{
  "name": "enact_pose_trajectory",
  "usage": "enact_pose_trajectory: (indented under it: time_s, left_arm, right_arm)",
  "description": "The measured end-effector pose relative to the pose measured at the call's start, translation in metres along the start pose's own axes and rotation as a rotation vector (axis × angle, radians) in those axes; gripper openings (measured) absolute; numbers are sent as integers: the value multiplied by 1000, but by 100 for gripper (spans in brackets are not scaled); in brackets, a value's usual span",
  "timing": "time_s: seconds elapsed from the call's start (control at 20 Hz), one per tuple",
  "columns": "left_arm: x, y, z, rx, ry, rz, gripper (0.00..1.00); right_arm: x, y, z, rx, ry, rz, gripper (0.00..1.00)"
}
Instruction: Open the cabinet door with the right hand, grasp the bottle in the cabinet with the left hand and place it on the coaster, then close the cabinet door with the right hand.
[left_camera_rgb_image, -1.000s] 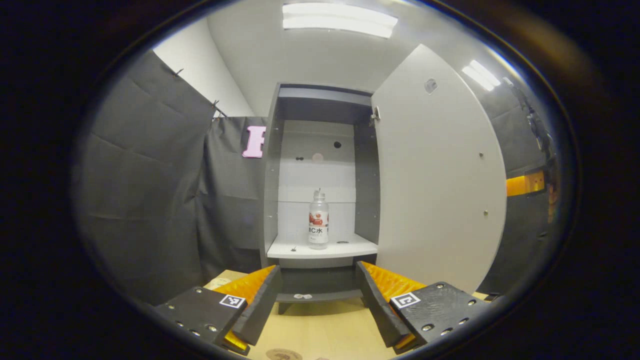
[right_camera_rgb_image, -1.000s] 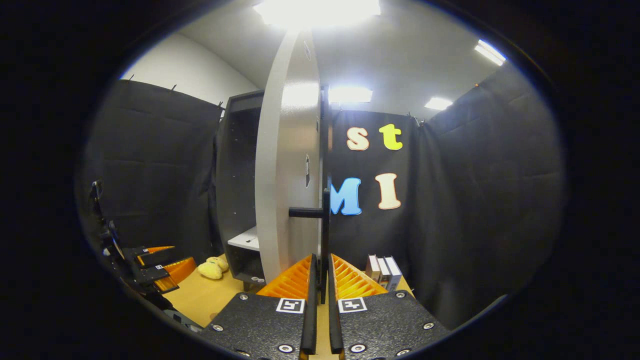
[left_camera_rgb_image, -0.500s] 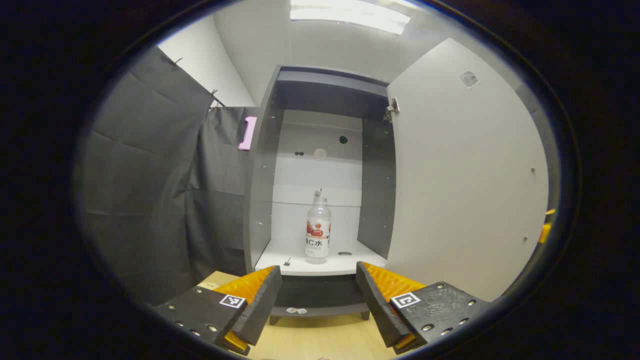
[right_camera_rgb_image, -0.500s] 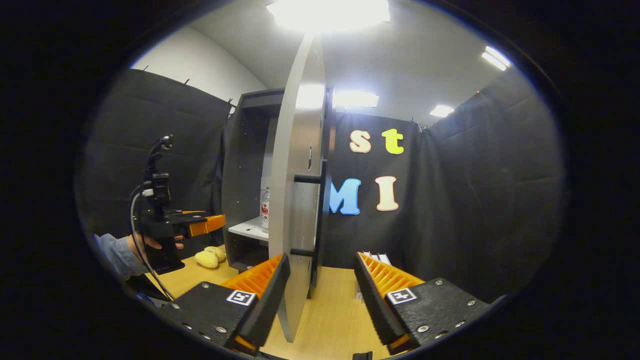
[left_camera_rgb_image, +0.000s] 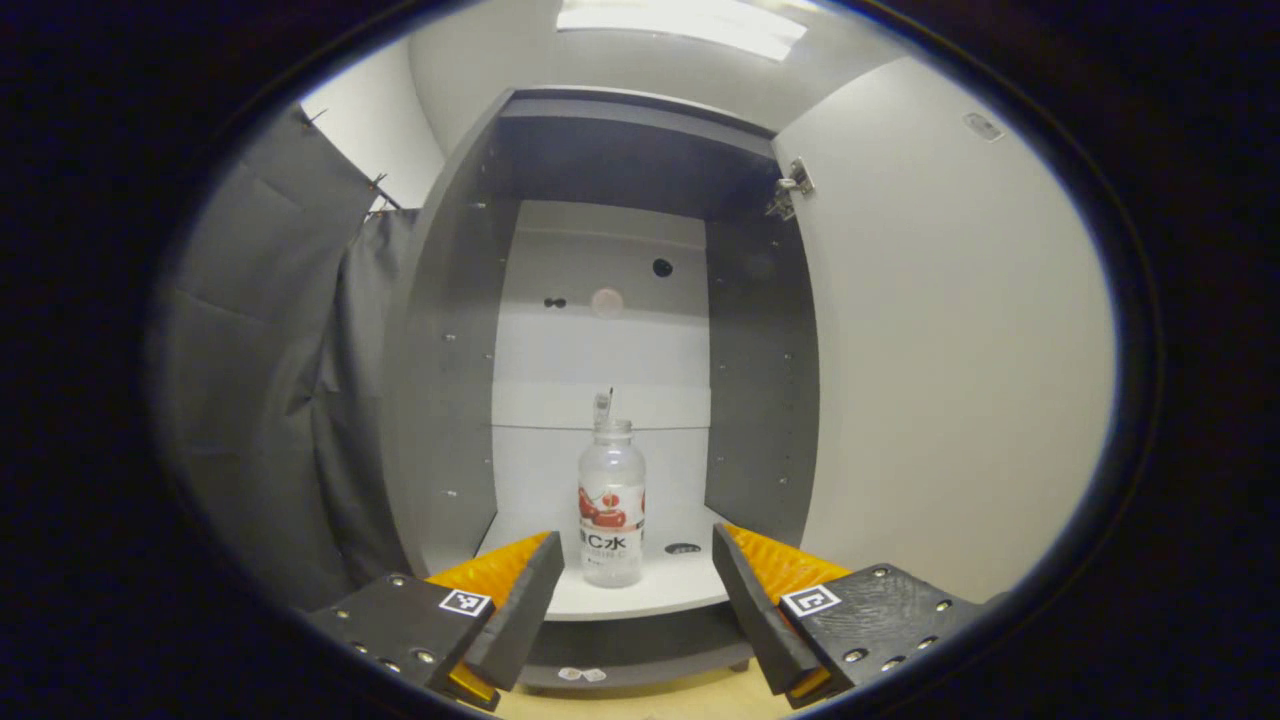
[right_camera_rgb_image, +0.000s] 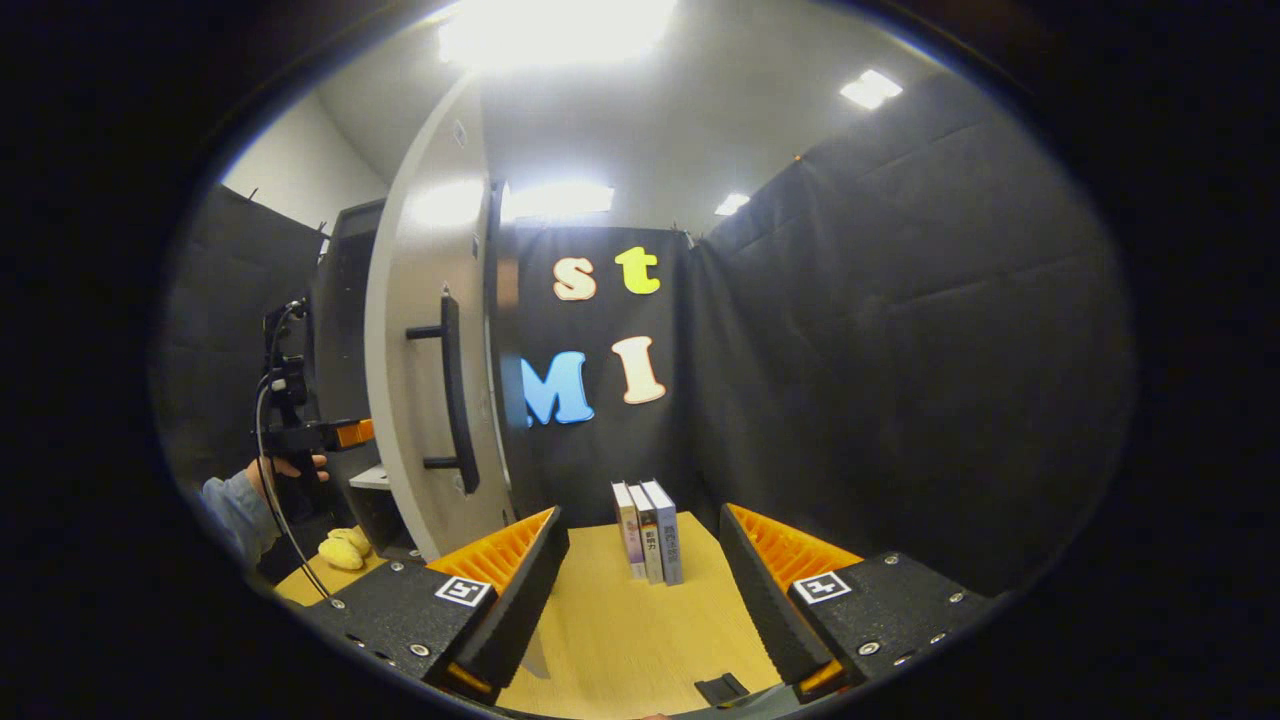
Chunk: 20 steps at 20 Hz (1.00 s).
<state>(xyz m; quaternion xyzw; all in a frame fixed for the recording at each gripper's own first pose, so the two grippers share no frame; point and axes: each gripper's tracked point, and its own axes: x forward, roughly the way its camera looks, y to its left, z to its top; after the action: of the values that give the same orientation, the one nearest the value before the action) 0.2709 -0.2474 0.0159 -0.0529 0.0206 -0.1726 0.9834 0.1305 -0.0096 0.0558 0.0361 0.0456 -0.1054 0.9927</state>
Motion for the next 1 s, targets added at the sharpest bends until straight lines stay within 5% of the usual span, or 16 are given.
enact_pose_trajectory:
  time_s: [0.3,0.7,0.85,1.0]
  left_arm:
    - [66,9,-20,8,19,2,89]
    - [121,19,-43,18,52,21,89]
    - [124,22,-42,20,48,20,66]
    - [111,25,-32,-19,29,28,68]
  right_arm:
    - [2,-17,-18,-21,45,-102,93]
    - [11,-12,-36,-23,97,-120,94]
    - [15,-9,-37,-22,94,-109,93]
    - [18,-5,-36,-26,90,-87,94]
